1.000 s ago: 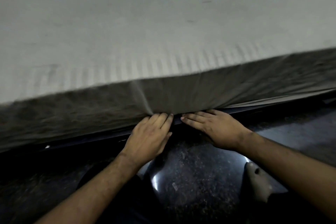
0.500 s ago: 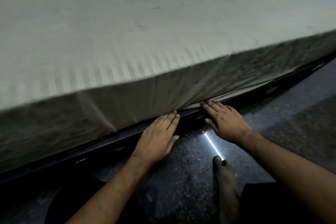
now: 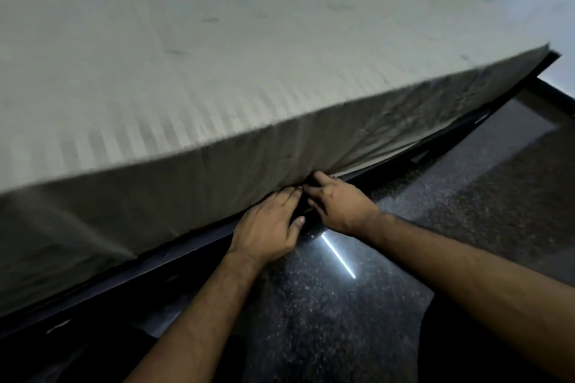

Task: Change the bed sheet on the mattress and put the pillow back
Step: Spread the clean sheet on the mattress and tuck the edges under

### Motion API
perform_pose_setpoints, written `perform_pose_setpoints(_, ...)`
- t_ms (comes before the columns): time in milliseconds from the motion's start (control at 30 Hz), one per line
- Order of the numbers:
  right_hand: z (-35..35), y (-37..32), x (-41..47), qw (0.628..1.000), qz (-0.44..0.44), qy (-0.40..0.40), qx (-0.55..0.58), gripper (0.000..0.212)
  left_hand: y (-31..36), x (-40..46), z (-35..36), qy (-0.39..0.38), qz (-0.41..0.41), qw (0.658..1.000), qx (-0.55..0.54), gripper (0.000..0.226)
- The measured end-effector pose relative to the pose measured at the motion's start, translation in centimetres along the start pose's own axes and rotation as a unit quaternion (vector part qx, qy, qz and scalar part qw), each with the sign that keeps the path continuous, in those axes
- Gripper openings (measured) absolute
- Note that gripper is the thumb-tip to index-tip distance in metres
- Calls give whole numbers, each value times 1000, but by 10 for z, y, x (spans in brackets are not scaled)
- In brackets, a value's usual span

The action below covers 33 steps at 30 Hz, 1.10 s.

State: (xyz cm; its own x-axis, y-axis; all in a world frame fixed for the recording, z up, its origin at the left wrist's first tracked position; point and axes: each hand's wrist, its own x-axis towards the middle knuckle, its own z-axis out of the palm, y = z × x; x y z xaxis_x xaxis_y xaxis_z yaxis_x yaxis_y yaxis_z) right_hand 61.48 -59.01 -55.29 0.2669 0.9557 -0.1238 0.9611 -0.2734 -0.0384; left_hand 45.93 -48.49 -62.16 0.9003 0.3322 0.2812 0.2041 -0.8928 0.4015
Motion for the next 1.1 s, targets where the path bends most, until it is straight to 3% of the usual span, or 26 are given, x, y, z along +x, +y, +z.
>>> perform_pose_setpoints(233, 1, 6, 17, 996, -5, 86, -27, 15, -5, -2, -22, -68, -28, 991, -116, 65)
perform_pose_setpoints(333, 8, 7, 28, 993, 10, 119, -19, 13, -6, -23, -25, -48, -22, 999, -5, 62)
perform_pose_setpoints(433, 21, 16, 28, 984, -47, 170, -8, 12, 6, -38, -24, -19, -56, 994, 89, 58)
perform_pose_setpoints(533, 32, 20, 27, 972, -76, 219, -29, 11, 22, -38, -19, -8, -117, 984, 137, 61)
perform_pose_setpoints(733, 36, 20, 31, 958, -72, 269, -67, 11, 25, -34, -12, 9, -116, 977, 178, 61)
perform_pose_setpoints(967, 22, 19, 18, 954, -88, 283, -46, 11, 17, -28, -15, 11, -62, 984, 168, 64)
perform_pose_setpoints(1033, 13, 27, 12, 966, -105, 237, 8, 8, 15, -21, -17, 33, -59, 980, 186, 63)
perform_pose_setpoints(1100, 13, 42, 4, 981, -132, 131, 46, 15, 21, -15, -14, 46, -58, 981, 178, 48)
